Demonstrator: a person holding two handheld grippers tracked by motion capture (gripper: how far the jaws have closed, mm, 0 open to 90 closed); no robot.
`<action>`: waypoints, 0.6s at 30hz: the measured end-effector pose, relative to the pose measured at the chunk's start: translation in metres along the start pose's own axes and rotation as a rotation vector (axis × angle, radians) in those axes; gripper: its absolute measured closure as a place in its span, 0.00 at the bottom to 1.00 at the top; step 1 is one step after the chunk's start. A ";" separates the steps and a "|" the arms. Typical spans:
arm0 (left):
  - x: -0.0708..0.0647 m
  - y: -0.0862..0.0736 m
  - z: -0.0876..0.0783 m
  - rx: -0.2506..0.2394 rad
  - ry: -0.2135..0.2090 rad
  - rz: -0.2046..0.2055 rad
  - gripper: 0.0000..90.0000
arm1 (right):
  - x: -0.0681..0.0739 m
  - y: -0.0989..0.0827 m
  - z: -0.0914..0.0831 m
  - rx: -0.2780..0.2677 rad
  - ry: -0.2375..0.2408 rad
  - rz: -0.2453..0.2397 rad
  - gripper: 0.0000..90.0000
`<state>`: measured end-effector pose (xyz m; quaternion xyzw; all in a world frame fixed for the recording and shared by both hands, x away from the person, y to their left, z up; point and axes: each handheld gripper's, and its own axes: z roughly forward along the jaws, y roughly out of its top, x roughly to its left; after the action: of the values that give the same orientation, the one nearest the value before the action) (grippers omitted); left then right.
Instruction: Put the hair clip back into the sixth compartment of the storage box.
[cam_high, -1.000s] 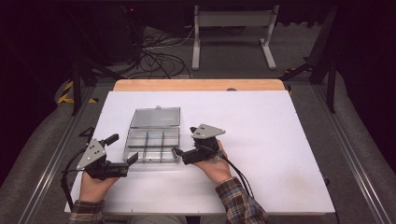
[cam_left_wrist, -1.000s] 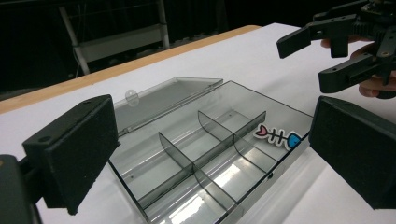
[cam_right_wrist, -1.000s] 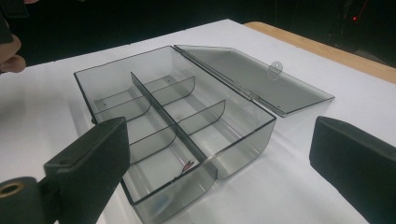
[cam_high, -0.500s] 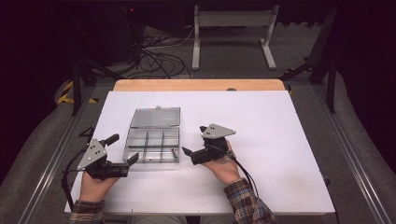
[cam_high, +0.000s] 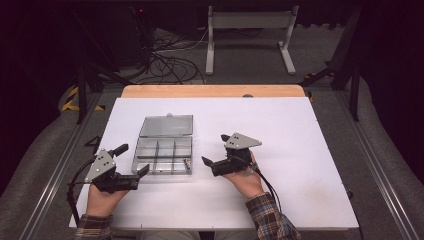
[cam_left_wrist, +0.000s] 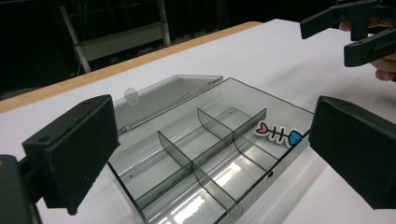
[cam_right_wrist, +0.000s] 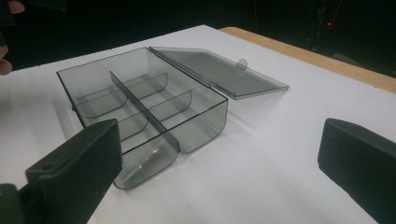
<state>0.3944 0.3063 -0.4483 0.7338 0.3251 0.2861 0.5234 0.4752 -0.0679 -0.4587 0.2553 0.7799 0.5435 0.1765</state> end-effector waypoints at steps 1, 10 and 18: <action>0.000 0.000 0.000 0.000 0.001 0.000 0.02 | -0.001 -0.001 -0.002 0.000 -0.004 0.002 0.00; -0.001 0.000 0.000 0.002 0.006 0.003 0.02 | -0.008 -0.008 -0.015 -0.023 -0.023 0.016 0.00; -0.002 0.000 0.001 0.003 0.003 0.007 0.02 | -0.014 -0.014 -0.026 -0.043 -0.051 0.030 0.00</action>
<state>0.3938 0.3042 -0.4486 0.7352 0.3237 0.2887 0.5209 0.4691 -0.0992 -0.4625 0.2769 0.7595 0.5559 0.1936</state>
